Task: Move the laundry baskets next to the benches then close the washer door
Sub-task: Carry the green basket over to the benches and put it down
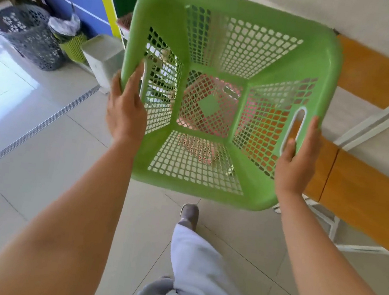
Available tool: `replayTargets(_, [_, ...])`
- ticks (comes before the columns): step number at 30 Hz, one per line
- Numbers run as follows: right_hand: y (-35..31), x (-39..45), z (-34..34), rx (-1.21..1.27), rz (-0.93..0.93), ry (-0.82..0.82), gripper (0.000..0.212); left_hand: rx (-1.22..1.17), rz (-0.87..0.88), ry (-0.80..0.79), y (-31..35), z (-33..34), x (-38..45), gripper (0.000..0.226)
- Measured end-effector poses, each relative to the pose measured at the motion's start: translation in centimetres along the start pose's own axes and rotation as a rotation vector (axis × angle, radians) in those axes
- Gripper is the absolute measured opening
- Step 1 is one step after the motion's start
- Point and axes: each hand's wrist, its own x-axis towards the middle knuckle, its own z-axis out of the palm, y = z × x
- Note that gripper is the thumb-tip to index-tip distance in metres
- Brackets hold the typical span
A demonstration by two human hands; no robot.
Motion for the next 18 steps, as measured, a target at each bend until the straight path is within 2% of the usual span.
replayTargets(12, [3.2, 10.7, 12.1, -0.103, 0.240, -0.045, 0.057, 0.027, 0.178, -0.230, 2.0, 17.0, 17.3, 0.051])
replayTargets(18, [4.2, 14.3, 17.4, -0.155, 0.290, -0.067, 0.059, 0.064, 0.243, -0.356, 1.2, 23.9, 23.5, 0.052])
